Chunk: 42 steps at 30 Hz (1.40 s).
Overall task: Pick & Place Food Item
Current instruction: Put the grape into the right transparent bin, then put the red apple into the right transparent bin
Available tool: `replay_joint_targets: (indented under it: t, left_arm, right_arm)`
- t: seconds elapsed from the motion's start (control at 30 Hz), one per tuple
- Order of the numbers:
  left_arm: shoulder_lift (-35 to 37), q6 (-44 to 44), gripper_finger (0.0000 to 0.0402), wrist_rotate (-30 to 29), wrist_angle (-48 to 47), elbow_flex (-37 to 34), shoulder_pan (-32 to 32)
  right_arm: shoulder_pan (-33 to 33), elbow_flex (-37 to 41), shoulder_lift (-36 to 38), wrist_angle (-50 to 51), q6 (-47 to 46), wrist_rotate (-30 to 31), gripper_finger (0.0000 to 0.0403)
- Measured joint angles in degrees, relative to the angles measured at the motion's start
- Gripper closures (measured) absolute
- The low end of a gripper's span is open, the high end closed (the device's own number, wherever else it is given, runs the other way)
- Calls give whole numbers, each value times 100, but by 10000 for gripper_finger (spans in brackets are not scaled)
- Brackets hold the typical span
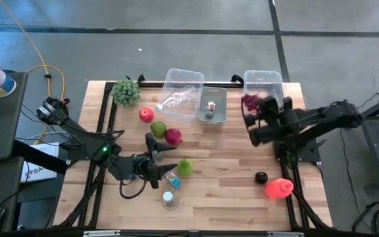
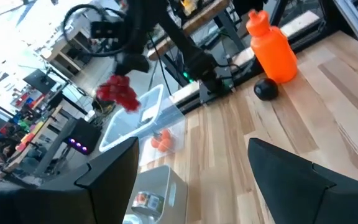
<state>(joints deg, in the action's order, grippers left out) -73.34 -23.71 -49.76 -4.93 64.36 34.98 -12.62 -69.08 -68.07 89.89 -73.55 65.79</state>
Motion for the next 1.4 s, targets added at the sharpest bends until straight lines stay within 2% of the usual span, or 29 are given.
replay_joint_targets:
  t: [0.2,0.47,0.67,0.9,1.03,1.23,1.4]
  left_arm:
    - [-2,64,108,2,-140,0,0]
    - [-2,114,108,4,-386,-2,0]
    - [-2,178,108,4,-412,-2,0]
    - [-2,303,108,43,-474,-2,0]
    - [-2,353,108,46,-477,-2,0]
    - [279,765,108,-197,-525,-7,118]
    - [1098,1526,108,-50,-1223,13,279]
  right_arm:
    - [1117,341,205,7,240,98,401]
    - [2388,1302,207,-258,43,139,397]
    - [2911,1659,207,-459,241,-78,338]
    - [3007,1670,207,-760,649,7,230]
    - [3003,1668,219,-948,1041,136,186]
    - [2699,1409,366,-855,1823,85,160]
    - [1794,1104,704,-1075,1835,388,158]
